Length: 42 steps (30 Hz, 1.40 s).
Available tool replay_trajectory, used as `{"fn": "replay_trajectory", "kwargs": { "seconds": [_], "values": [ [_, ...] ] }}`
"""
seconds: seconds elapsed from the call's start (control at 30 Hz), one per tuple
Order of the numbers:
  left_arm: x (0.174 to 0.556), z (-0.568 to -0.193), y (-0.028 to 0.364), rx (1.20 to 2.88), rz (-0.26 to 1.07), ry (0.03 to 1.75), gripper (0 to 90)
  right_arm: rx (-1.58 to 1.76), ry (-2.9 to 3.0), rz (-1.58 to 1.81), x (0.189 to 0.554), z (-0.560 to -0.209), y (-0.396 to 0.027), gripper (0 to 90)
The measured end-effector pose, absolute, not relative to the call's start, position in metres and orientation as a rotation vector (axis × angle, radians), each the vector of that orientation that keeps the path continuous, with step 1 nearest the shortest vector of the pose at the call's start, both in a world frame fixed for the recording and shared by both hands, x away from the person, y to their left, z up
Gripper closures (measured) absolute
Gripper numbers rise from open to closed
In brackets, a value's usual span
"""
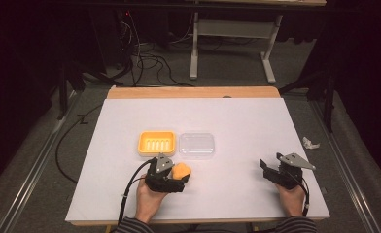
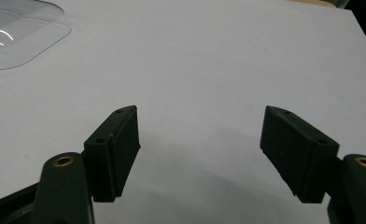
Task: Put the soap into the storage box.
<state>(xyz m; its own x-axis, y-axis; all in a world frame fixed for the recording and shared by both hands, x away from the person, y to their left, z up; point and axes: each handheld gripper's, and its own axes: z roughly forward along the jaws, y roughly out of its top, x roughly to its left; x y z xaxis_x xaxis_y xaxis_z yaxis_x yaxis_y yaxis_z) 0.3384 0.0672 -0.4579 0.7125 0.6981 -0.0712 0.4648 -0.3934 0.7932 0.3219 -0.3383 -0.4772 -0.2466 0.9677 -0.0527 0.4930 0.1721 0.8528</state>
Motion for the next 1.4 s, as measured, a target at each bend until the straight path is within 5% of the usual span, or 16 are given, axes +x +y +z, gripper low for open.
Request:
{"fn": "replay_trajectory", "kwargs": {
  "seconds": [1.4],
  "values": [
    [0.346, -0.477, 0.049, 2.207, 0.383, 0.927, 25.4, 1.379, 1.826, 0.988, 0.321, -0.477, -0.339, 28.5]
  ]
}}
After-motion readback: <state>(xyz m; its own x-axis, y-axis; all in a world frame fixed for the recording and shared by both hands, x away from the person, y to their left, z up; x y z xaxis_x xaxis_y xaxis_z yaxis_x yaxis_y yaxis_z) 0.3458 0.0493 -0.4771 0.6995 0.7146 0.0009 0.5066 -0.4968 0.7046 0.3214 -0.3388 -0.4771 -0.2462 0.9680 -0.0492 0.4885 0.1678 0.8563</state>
